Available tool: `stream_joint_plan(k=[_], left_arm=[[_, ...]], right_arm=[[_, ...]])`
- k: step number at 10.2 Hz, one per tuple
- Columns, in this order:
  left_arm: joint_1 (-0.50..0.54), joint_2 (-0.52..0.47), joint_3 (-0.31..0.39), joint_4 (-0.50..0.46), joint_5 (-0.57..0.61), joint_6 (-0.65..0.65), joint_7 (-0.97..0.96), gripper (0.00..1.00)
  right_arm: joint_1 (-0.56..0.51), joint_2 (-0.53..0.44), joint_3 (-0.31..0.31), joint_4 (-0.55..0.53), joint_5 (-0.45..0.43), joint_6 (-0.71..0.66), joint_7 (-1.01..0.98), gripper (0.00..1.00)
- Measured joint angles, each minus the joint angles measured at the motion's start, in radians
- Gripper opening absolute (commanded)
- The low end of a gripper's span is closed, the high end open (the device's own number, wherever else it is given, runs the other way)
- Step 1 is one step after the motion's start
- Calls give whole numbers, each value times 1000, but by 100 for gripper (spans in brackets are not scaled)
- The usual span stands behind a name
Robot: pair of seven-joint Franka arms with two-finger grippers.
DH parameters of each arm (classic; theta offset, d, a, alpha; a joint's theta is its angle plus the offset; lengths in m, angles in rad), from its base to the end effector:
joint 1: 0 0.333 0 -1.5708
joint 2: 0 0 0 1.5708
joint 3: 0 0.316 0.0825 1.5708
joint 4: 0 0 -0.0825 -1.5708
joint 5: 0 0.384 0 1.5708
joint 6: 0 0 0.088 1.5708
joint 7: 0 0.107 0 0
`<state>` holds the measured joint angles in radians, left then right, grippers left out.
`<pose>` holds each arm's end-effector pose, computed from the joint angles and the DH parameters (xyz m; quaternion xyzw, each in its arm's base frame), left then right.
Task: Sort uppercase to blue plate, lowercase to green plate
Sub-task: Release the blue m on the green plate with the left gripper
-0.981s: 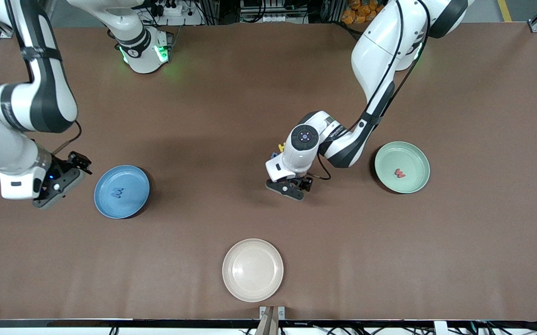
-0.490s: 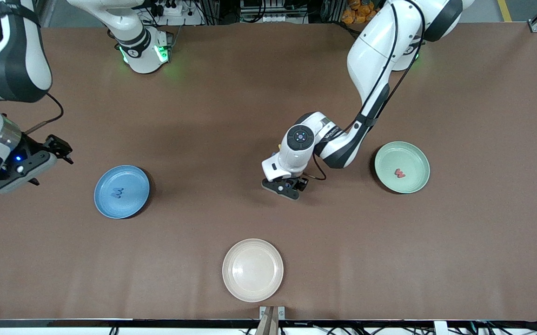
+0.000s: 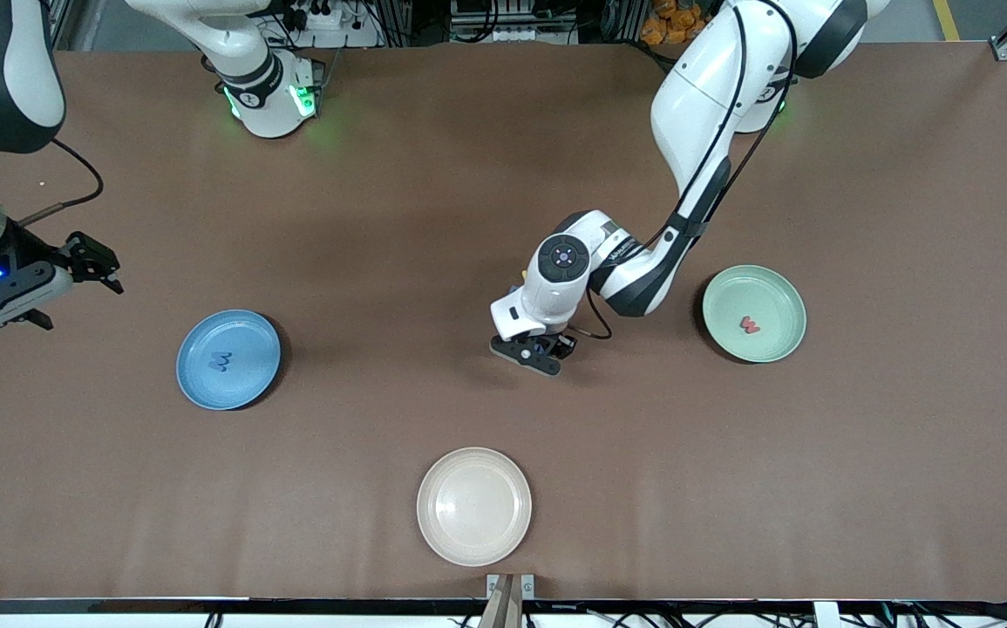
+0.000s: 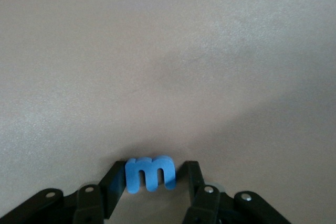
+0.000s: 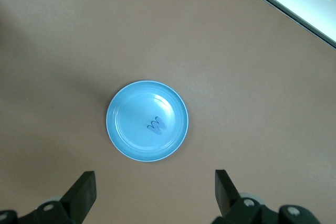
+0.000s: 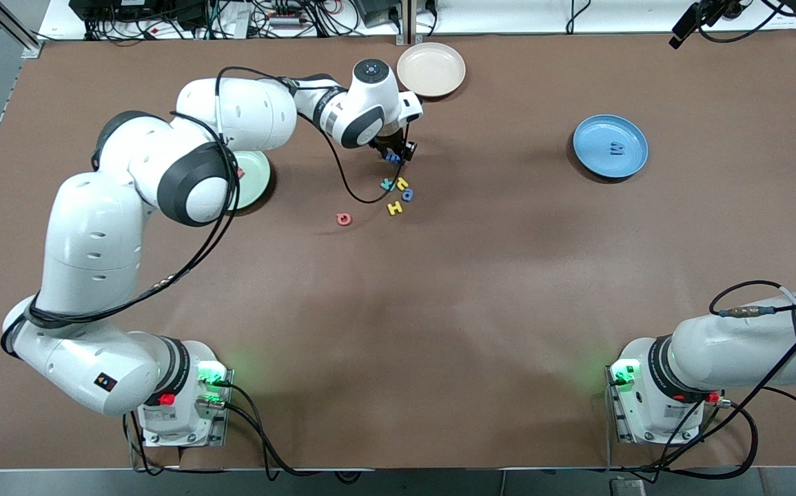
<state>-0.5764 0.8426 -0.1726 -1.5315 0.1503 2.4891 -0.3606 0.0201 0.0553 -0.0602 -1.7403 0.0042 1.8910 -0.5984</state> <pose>0.5389 -0.4743 0.1732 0.9741 -0.2163 0.0483 0.0453 0.5899 -0.0226 0.5407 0.9603 0.2748 0.0454 0.0146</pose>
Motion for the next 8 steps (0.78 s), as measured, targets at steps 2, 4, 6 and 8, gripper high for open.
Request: stream_joint_plan(k=[2,4,6,8], left_arm=[[0,-2,1,2,0,-1,10,35],[0,-1,1,4,0,0,11,31],[0,-1,1,4,0,0,11,28],[1,-1,1,8,0,-10,15,17]], right_arm=[[0,0,0,27,4,-19,6,100],[1,0,-1,49,20,-40,12,100],[0,0,-5,84,42,-86,55,100],[1,0,-7,100,52,-119,141,100]])
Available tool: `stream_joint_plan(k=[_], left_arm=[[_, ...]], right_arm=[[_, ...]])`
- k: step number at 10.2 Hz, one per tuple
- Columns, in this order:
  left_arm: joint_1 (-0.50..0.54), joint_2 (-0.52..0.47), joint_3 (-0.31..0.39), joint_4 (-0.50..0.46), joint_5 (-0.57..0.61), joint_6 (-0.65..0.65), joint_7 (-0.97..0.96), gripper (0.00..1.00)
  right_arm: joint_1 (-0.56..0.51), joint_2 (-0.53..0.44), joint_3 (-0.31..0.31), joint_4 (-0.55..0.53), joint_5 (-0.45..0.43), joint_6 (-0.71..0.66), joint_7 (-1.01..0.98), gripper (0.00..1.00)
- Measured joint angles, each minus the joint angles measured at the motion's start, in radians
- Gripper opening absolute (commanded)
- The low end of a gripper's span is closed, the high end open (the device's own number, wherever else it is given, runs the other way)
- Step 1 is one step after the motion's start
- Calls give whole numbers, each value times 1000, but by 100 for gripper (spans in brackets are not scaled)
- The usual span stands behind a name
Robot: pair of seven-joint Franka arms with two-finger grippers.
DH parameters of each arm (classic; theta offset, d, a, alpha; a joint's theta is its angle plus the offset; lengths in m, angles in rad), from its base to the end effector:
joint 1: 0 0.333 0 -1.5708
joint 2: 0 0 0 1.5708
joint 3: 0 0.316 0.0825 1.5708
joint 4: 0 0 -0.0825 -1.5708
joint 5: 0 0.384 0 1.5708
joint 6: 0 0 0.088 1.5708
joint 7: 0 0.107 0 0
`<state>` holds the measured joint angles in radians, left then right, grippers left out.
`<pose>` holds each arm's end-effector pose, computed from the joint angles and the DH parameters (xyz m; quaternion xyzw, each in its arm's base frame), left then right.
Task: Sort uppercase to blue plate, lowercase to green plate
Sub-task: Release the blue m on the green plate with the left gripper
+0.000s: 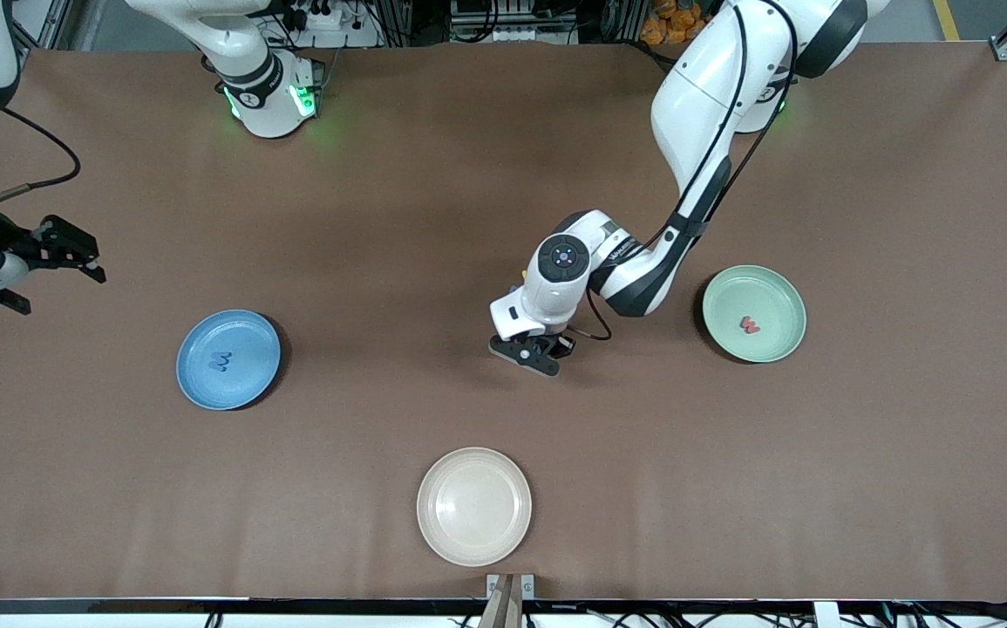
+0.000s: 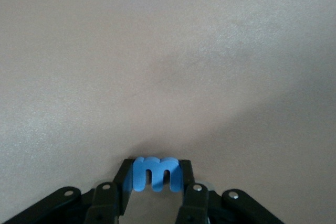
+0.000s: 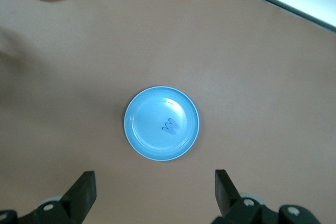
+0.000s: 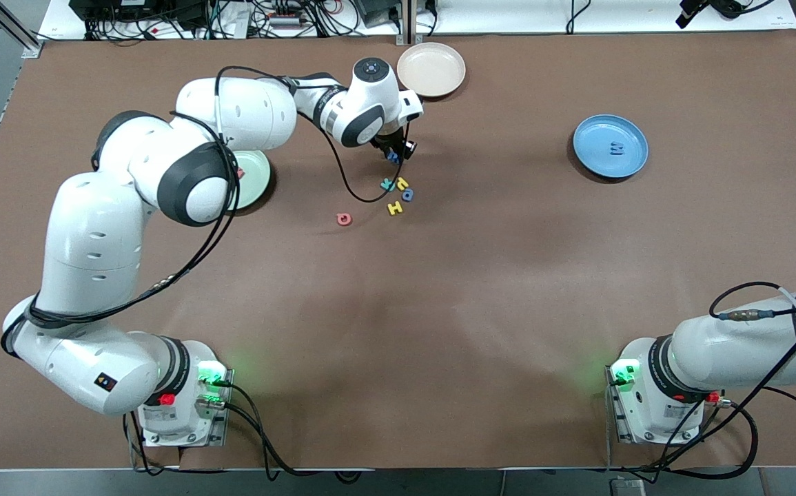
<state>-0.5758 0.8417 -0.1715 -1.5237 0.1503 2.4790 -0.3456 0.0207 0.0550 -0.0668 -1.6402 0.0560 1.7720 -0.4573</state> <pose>0.5412 -0.4741 0.1760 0.9727 -0.2226 0.0485 0.0436 0.5866 -0.0212 0.5785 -0.9788 -0.1996 -0.0437 0.0154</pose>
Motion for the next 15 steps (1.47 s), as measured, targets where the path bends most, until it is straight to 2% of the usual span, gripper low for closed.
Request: stream_joint_plan(k=[2,6,11,15], left_arm=[[18,-9,6,21,0,-71,43,1],[140,-136,11,28,0,-307,90,0],[372,-265,13,-153,0,-400,290,0],[423,-320,10,-319,2,-399,294,0]], right_arm=[[4,0,-19,5,2,-38,94,100],[33,-3,-40,11,3,-90,308,100],[76,-5,-42,21,3,-116,399,100],[202,29,-39,8,3,-110,487,100]])
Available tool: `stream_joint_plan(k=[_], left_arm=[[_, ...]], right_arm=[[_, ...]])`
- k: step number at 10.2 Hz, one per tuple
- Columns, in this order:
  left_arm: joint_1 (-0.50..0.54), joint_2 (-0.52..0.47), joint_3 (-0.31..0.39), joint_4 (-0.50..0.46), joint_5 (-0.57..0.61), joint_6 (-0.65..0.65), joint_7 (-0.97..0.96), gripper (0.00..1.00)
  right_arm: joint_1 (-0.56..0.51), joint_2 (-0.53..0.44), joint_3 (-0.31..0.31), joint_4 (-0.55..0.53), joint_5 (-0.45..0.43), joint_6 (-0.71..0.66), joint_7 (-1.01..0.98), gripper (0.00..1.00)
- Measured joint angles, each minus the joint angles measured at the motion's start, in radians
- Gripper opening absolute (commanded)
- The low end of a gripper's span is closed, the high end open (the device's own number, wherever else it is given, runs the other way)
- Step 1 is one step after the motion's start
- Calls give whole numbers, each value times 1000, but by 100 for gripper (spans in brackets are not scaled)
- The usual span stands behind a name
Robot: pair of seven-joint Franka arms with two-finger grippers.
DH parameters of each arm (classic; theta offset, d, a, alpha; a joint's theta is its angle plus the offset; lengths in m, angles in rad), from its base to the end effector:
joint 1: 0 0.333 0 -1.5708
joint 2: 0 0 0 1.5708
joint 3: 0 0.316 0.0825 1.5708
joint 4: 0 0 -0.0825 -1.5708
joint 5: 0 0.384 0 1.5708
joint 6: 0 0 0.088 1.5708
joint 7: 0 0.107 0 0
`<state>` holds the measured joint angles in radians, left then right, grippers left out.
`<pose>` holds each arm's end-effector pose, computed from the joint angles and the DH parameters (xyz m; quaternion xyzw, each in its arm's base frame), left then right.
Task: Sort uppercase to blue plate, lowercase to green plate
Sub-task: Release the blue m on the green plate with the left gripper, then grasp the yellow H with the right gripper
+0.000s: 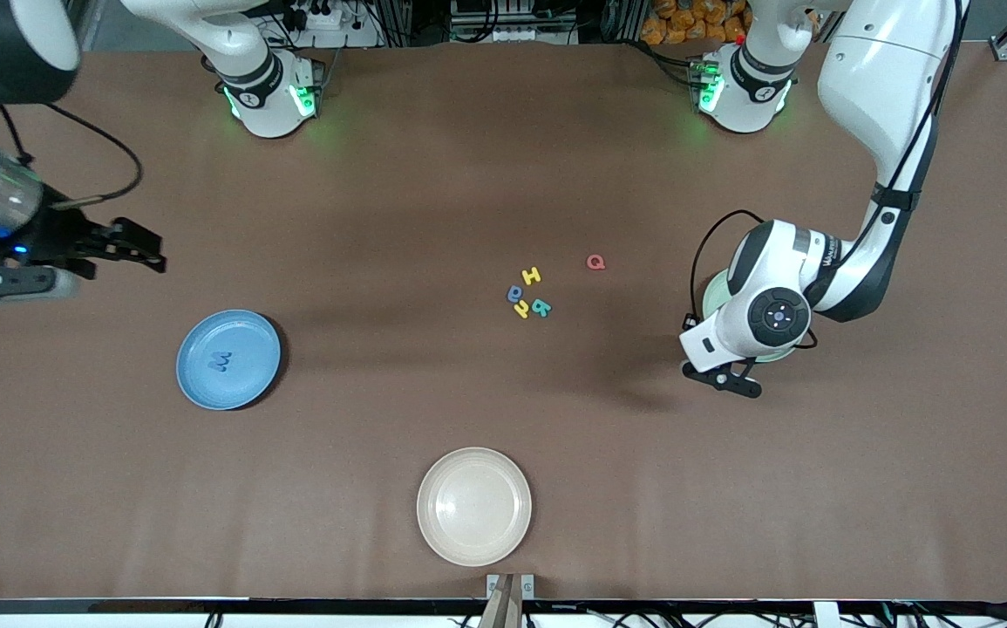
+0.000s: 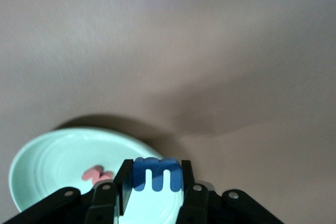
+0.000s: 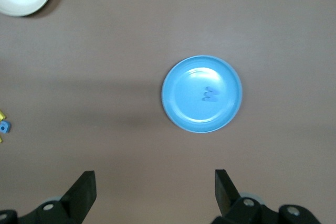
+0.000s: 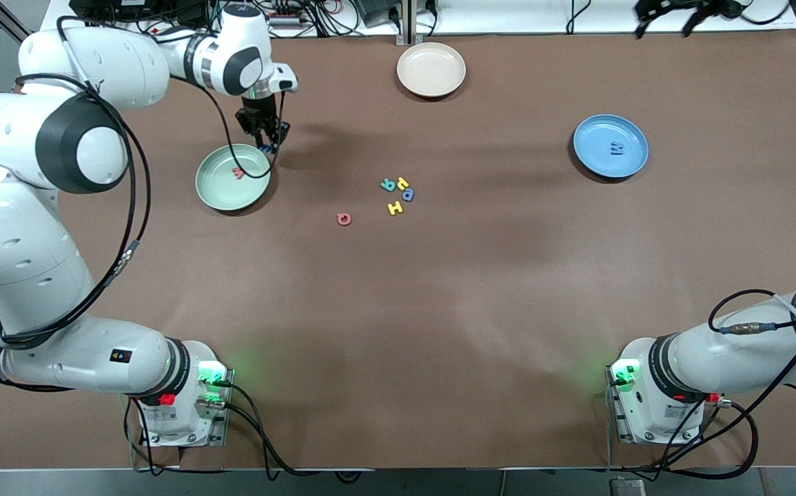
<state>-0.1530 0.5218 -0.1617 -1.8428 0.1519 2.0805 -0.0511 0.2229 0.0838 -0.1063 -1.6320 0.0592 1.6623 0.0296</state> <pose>0.5861 -0.1781 0.2261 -0.9756 0.1706 0.1308 0.0438 0.5777 0.0758 0.5560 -0.9985 -0.0400 0.0282 0.0230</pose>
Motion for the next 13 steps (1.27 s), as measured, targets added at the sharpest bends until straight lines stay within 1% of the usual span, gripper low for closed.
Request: stream_joint_plan(k=[3,4,5,6,9,11,13], left_arm=[[41,-50,2,-109,14,1,0,0],[44,-70,2,-138,14,2,0,10],[46,-84,2,-157,14,2,0,81],[50,-92,3,-168,14,2,0,100],[87,-101,7,-176,14,7,-1,100],[100,-116,8,-167,14,18,-8,100],[98,-137,16,-114,14,18,-9,100]], right_arm=[[73,63,6,-5,0,31,50,100],[90,71,9,-7,0,42,71,100],[118,73,13,-15,0,57,109,100],[157,74,16,-30,0,77,149,100],[305,87,22,-93,0,149,245,100],[409,114,24,-106,-2,194,331,100],[496,155,25,-111,-2,249,406,100]])
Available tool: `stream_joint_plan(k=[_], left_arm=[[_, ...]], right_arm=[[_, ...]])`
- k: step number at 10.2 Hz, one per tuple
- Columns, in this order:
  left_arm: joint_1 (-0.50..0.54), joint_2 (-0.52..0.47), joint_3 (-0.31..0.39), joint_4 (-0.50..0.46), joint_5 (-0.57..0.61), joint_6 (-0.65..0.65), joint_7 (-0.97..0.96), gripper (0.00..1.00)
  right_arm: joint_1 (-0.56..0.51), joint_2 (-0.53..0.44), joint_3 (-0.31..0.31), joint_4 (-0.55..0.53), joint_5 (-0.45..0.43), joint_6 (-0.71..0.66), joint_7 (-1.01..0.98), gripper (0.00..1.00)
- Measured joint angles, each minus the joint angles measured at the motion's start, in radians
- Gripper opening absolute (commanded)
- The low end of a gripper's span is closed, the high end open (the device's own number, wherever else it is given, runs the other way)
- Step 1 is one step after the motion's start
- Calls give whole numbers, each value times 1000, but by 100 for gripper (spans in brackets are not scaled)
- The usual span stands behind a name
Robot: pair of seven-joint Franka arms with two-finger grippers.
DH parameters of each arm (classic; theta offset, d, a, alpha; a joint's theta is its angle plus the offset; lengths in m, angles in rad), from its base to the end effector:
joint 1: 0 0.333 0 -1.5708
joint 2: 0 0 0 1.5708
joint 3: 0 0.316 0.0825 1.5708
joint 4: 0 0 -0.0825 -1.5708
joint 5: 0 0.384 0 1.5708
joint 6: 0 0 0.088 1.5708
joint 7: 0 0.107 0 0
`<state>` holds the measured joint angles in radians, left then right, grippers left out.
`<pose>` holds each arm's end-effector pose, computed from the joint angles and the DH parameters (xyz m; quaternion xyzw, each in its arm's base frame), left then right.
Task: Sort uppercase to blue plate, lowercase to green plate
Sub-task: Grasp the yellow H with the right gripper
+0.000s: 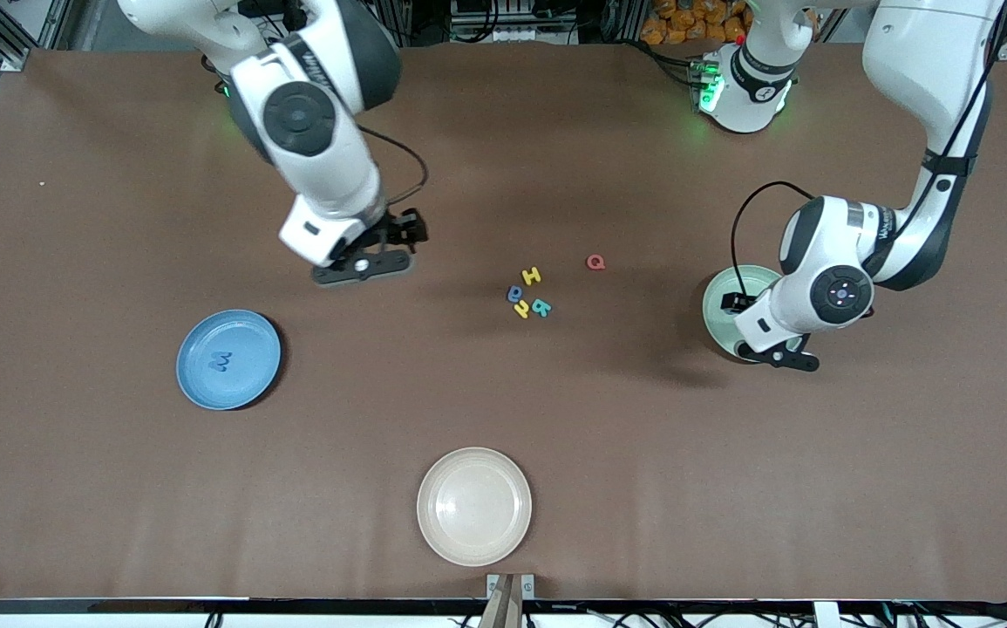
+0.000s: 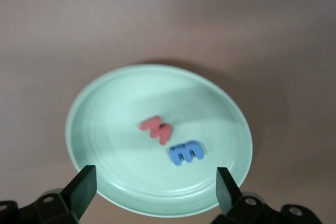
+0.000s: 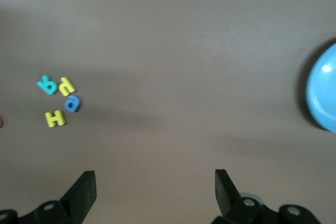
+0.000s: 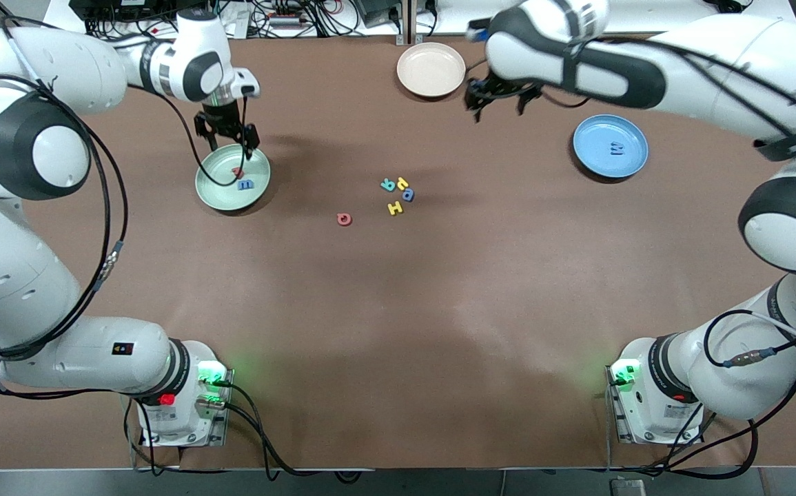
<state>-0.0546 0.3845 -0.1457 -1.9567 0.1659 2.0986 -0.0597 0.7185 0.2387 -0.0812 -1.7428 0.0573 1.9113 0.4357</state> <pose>0.5787 -0.1069 0.2641 -0.9853 0.1175 0.1116 0.0534 0.4940 0.3749 0.4304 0.9951 0.0909 -0.0385 0.0031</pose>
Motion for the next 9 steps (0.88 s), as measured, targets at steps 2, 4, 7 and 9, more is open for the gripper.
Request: stream_joint_plan(k=[2,4,7,9], left_arm=[[-24,-15,21,56,-1,-2,0,100],[-84,-19,42,91,-5,-2,-5,100],[-120,-19,67,120,-36,-1,-15,100],[-93,-20,76,139,-61,-1,-15,100]], right_arm=[[78,58,3,-5,0,79,78,100],[134,127,32,-6,0,178,166,100],[210,246,53,12,0,326,309,96],[245,349,59,97,0,343,388,90]])
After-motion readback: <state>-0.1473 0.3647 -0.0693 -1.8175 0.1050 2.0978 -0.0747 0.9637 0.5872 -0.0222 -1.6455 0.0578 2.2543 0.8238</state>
